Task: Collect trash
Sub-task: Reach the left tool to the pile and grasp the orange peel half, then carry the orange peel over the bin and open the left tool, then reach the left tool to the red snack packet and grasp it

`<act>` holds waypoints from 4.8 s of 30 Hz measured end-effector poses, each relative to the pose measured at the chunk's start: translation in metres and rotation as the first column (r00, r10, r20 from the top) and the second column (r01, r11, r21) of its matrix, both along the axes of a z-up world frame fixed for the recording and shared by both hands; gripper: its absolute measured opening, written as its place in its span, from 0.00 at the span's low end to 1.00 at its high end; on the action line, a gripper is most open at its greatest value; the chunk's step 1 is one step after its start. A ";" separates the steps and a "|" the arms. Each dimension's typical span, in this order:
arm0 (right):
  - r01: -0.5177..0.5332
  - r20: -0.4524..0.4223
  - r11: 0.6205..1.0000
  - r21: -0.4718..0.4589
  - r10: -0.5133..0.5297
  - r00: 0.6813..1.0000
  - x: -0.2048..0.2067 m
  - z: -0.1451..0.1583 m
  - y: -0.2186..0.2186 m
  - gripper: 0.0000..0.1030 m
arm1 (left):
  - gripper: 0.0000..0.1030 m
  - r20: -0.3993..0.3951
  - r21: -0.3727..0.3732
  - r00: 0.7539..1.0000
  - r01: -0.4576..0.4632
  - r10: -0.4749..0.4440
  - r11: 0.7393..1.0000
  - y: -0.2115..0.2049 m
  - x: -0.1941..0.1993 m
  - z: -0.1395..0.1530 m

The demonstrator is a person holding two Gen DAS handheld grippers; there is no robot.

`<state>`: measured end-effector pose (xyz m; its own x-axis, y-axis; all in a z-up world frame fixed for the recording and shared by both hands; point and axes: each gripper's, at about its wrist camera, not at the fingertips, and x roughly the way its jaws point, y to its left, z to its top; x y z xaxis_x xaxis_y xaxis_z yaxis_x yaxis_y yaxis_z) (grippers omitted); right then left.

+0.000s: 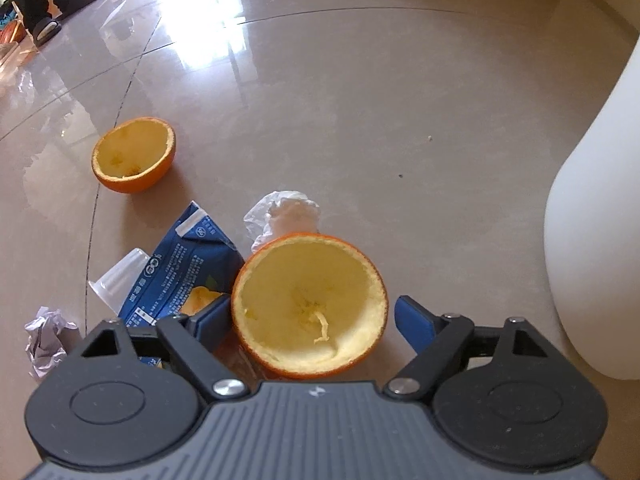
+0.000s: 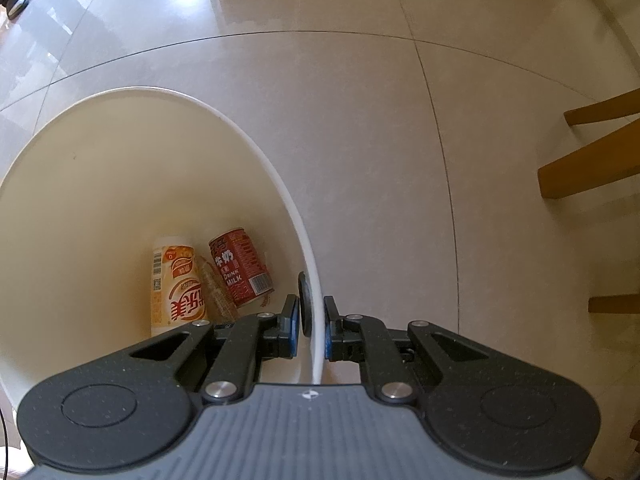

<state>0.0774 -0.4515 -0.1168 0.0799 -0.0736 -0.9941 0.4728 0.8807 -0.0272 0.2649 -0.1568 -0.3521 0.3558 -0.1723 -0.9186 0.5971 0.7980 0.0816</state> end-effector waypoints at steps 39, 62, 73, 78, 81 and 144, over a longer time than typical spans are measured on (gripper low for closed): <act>0.024 0.029 1.000 -0.005 -0.024 0.999 -0.004 0.008 -0.006 0.14 | 0.69 -0.165 -0.012 0.983 0.086 -0.087 0.996 0.000 -0.011 0.141; 0.036 0.036 0.999 0.016 -0.037 0.999 -0.006 0.009 -0.009 0.13 | 0.76 -0.090 -0.250 0.861 0.467 -0.500 0.848 -0.135 -0.080 0.304; 0.033 0.036 0.999 0.013 -0.033 0.999 -0.005 0.008 -0.008 0.14 | 0.82 -0.040 -0.238 0.893 0.428 -0.449 0.872 -0.119 -0.075 0.313; 0.037 0.037 0.999 0.013 -0.037 0.999 -0.005 0.008 -0.008 0.14 | 0.87 -0.040 -0.221 0.920 0.372 -0.389 0.902 -0.094 -0.061 0.306; 0.033 0.037 0.999 0.011 -0.033 0.999 -0.005 0.007 -0.008 0.14 | 0.87 -0.060 -0.222 0.938 0.321 -0.342 0.921 -0.073 -0.049 0.295; 0.003 0.018 0.999 -0.052 -0.002 1.000 0.002 0.007 0.009 0.16 | 0.83 -0.143 -0.004 0.989 0.044 -0.044 0.999 0.047 -0.014 -0.020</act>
